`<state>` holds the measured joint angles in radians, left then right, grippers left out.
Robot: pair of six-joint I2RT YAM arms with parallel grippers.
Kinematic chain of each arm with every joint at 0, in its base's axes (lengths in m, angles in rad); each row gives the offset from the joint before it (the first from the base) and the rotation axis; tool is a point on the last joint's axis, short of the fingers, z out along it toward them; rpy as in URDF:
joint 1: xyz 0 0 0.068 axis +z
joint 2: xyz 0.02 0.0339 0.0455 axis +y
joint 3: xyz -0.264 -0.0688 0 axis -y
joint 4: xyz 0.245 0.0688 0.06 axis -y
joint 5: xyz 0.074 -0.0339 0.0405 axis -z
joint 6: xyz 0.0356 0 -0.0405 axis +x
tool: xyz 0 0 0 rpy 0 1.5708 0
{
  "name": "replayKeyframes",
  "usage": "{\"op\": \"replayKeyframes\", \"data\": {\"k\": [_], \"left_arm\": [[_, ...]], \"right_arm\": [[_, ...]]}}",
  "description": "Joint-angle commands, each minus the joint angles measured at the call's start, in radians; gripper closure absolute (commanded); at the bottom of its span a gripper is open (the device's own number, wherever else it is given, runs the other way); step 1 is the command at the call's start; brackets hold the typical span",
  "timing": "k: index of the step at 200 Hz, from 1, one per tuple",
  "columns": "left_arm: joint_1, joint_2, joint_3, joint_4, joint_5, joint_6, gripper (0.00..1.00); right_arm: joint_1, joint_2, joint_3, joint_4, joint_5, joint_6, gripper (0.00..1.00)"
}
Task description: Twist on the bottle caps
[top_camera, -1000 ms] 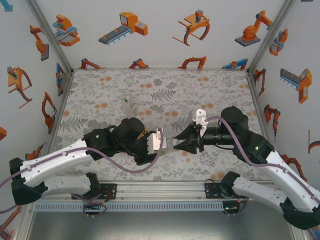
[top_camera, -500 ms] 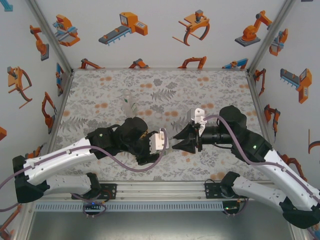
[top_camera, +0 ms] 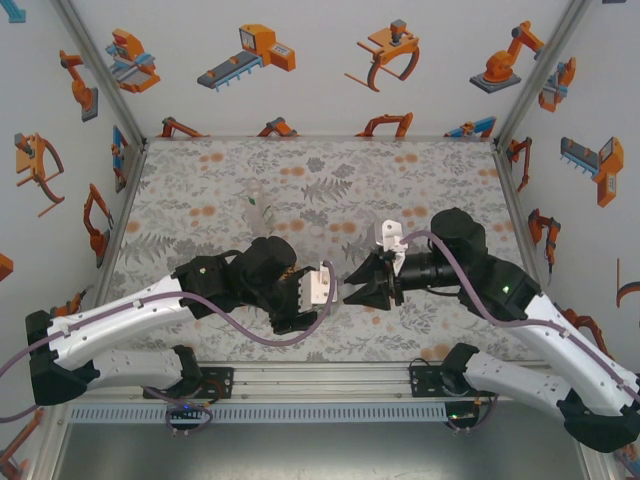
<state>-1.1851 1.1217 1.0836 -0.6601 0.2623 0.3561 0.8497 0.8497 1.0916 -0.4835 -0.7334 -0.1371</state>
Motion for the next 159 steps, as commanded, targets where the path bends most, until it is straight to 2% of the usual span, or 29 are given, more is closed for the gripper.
{"op": "replayKeyframes", "data": {"k": [1, 32, 66, 121, 159], "left_arm": [[-0.006, 0.004, 0.049, 0.086, 0.031, 0.008, 1.00], [-0.006, 0.000, 0.048, 0.111, 0.026, 0.008, 1.00], [-0.007, -0.005, 0.037, 0.145, -0.048, 0.006, 1.00], [-0.012, 0.004, 0.006, 0.238, -0.091, 0.013, 1.00], [-0.015, -0.012, -0.054, 0.354, -0.128, 0.019, 1.00]], "right_arm": [[0.026, -0.005, 0.004, 0.014, -0.063, -0.013, 1.00], [0.031, -0.022, -0.012, 0.019, -0.039, 0.023, 1.00], [0.032, -0.031, -0.038, 0.015, 0.097, 0.181, 1.00], [0.031, -0.032, -0.083, 0.062, 0.251, 0.644, 1.00], [0.032, -0.028, -0.036, -0.097, 0.446, 0.972, 1.00]]}}
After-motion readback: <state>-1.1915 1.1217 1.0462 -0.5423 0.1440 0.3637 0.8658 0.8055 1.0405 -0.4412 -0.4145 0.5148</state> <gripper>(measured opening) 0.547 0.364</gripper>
